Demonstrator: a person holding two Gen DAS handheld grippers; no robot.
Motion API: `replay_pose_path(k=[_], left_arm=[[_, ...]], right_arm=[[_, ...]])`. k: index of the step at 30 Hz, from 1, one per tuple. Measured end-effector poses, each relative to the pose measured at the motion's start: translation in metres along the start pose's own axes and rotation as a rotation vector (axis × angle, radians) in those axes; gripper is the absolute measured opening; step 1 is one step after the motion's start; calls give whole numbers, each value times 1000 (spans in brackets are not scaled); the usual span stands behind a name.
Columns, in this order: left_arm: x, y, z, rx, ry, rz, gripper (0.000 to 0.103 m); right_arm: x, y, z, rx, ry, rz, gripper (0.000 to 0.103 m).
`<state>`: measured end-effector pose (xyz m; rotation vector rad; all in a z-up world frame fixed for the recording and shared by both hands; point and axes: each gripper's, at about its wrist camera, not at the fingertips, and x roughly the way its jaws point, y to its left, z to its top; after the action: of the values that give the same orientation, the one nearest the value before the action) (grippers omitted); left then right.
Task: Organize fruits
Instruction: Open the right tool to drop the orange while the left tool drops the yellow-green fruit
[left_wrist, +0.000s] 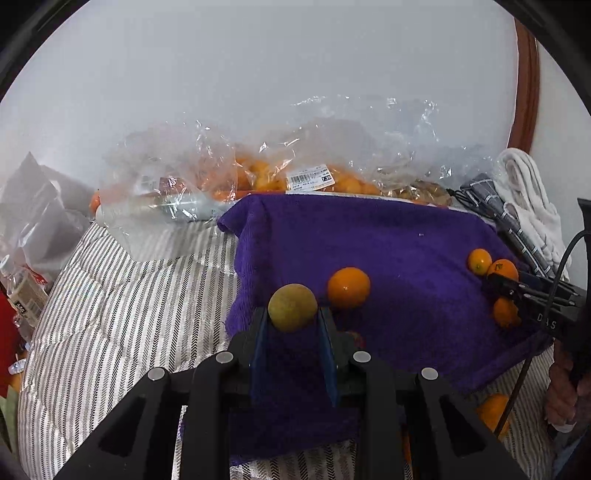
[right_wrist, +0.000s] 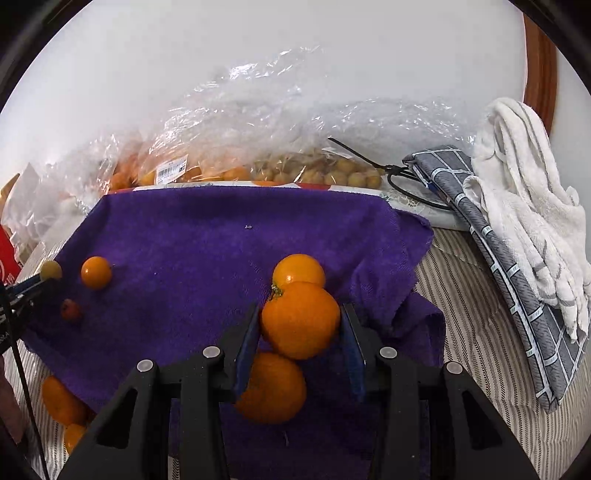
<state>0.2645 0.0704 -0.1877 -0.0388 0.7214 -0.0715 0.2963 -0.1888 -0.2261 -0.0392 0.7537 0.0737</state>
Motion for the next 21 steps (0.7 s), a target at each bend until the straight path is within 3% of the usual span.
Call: replay_pose_path(k=[10,14,21], left_arm=[[0,-3,-1,18,6,3,26],[0,-4,-1,24,7,-8,26],[-2,-4,-2,14,6,-40,29]], right_arm=[[-2,3,-3,-20,-17,-6,44],[-4,2,-3,-19,-18,-4,57],[-15,1,-5,-27,-48,-8,66]])
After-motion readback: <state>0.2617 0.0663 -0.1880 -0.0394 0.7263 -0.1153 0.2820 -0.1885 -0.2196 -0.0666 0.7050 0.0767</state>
